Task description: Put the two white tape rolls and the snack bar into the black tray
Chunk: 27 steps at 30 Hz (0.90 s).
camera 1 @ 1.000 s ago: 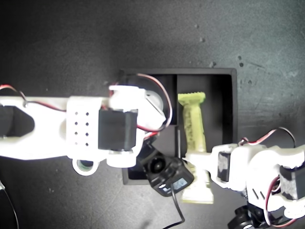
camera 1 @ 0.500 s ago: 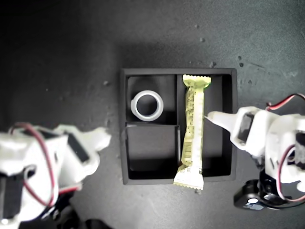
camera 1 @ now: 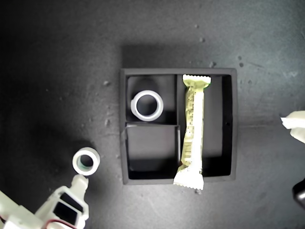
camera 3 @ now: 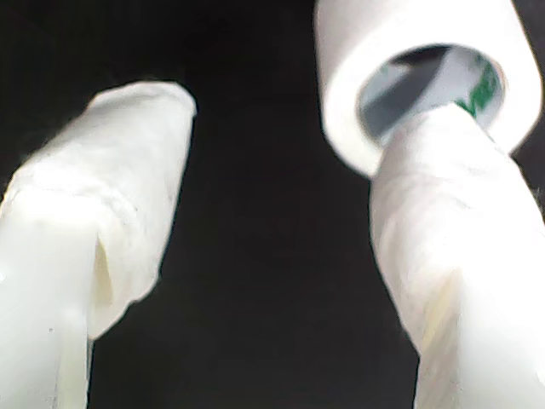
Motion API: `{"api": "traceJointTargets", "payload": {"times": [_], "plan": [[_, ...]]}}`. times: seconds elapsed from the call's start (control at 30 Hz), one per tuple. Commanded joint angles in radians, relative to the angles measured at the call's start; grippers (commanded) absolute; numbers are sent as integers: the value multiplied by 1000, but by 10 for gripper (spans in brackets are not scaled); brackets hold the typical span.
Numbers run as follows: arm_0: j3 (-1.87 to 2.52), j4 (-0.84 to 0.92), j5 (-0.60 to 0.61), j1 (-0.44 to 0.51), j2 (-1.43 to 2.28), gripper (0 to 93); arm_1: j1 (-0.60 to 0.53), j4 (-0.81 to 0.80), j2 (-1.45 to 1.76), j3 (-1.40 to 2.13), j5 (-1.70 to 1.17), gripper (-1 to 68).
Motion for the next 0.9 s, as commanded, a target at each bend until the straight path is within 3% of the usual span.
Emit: {"api": "traceJointTargets", "payload": {"times": [0.0, 0.53, 0.87], "plan": [[-28, -12, -11, 0, -31, 162, -25, -80, 63, 95, 35, 44], [103, -61, -17, -97, -31, 164, -78, -183, 63, 215, 37, 61], [181, -184, -21, -91, -8, 166, -75, -195, 63, 242, 48, 66]]}}
